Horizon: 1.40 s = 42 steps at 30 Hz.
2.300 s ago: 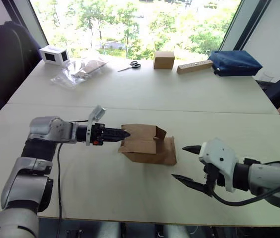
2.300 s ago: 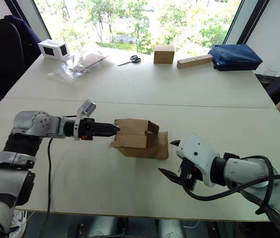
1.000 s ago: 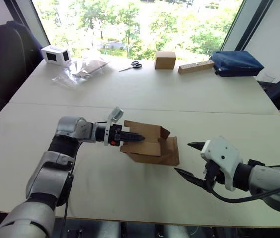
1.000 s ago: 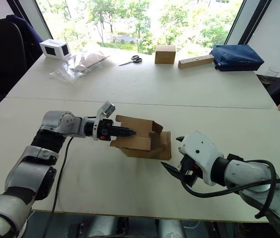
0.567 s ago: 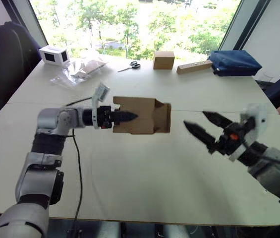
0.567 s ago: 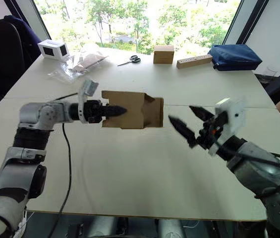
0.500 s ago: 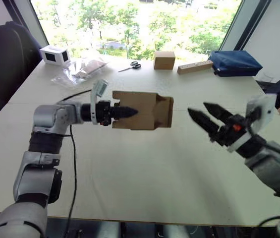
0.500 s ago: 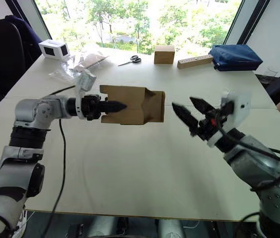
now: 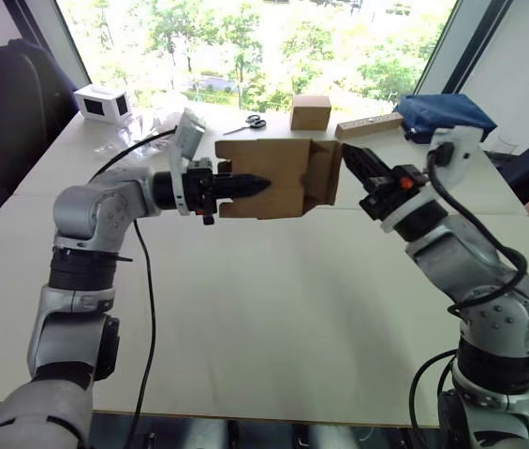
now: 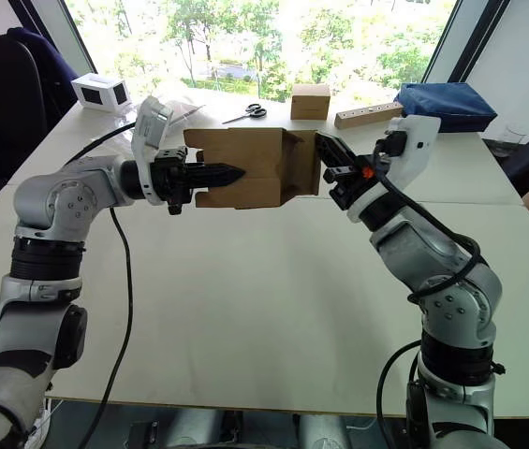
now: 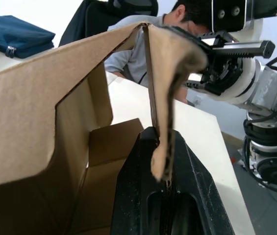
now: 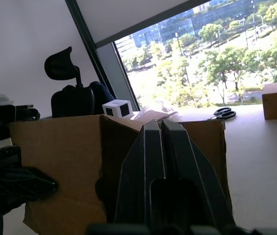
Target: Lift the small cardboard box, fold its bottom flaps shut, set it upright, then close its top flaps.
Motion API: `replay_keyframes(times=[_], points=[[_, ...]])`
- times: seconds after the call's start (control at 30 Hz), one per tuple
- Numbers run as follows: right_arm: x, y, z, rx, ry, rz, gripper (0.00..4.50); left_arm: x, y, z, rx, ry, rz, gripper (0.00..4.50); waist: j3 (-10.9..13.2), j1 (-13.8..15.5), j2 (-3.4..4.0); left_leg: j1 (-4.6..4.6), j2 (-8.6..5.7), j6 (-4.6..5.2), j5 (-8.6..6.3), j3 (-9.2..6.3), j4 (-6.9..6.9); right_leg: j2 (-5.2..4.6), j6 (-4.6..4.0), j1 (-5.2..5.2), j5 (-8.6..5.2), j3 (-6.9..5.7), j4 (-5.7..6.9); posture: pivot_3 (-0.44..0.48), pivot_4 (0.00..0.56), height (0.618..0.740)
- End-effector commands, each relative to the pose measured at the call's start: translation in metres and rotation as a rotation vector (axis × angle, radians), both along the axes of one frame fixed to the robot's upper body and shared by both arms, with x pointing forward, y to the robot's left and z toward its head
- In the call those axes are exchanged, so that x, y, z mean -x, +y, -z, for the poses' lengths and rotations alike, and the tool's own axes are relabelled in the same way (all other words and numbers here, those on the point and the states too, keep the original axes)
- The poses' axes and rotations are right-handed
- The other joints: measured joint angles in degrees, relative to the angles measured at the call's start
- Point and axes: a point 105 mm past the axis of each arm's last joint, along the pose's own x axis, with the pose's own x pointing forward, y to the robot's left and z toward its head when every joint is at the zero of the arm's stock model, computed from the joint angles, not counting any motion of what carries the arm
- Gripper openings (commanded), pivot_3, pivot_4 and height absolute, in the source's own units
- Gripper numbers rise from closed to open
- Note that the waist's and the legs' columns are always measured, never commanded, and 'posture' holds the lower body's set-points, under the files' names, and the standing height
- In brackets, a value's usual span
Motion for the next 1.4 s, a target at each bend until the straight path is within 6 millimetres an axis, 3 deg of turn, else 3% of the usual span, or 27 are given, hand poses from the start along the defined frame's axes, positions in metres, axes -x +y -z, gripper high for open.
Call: replay_keyframes(times=[0.03,0.53,0.77,0.97,1.17,1.3,1.4], points=[[0.003,0.008,-0.012,-0.005,-0.060,-0.026,0.05,0.005,0.000,-0.018,0.044,-0.068,0.023,0.00,0.0,-0.2,0.00,0.01,0.02,0.00,0.00,-0.01,0.00,0.02,0.00,0.00,0.00,0.00,0.01,0.000,0.150,0.740],[0.015,0.034,-0.004,0.029,-0.056,-0.155,0.05,0.011,-0.011,-0.021,0.080,-0.058,0.094,0.00,0.0,-0.9,0.00,0.00,0.02,0.01,0.00,-0.01,-0.01,0.02,0.02,-0.01,0.01,-0.01,0.00,0.000,0.150,0.740],[0.020,0.036,-0.009,-0.020,-0.069,-0.213,0.05,0.027,-0.013,-0.024,0.103,-0.038,0.214,0.00,0.0,-0.9,0.01,-0.01,0.02,0.01,-0.01,-0.01,-0.01,0.01,0.02,-0.01,0.01,0.00,-0.01,0.000,0.150,0.740],[0.039,0.025,-0.007,0.055,-0.083,-0.313,0.05,0.026,-0.015,-0.015,0.045,-0.048,0.253,0.00,0.0,-0.7,0.01,-0.03,0.00,0.01,-0.01,-0.01,-0.01,-0.01,0.02,0.00,0.01,-0.01,-0.04,0.000,0.150,0.740],[0.059,-0.010,-0.003,0.156,-0.052,-0.314,0.05,0.013,-0.010,-0.017,0.031,-0.081,0.202,0.00,0.0,-0.7,0.01,-0.03,-0.01,0.03,-0.02,-0.01,-0.01,-0.01,0.01,0.00,0.01,-0.01,-0.06,0.000,0.150,0.740],[0.072,-0.029,-0.002,0.196,-0.007,-0.310,0.05,0.012,-0.007,-0.019,0.024,-0.096,0.208,0.00,0.0,-0.8,0.01,-0.01,0.00,0.04,-0.02,0.01,-0.03,-0.02,0.01,0.00,0.01,0.00,-0.08,0.000,0.150,0.740],[0.078,-0.037,0.010,0.233,0.056,-0.299,0.05,0.017,-0.007,-0.020,0.005,-0.108,0.235,0.00,0.0,-0.7,0.00,-0.01,0.04,0.04,-0.02,-0.01,-0.04,0.01,0.01,0.00,0.00,-0.01,-0.08,0.000,0.150,0.740]])
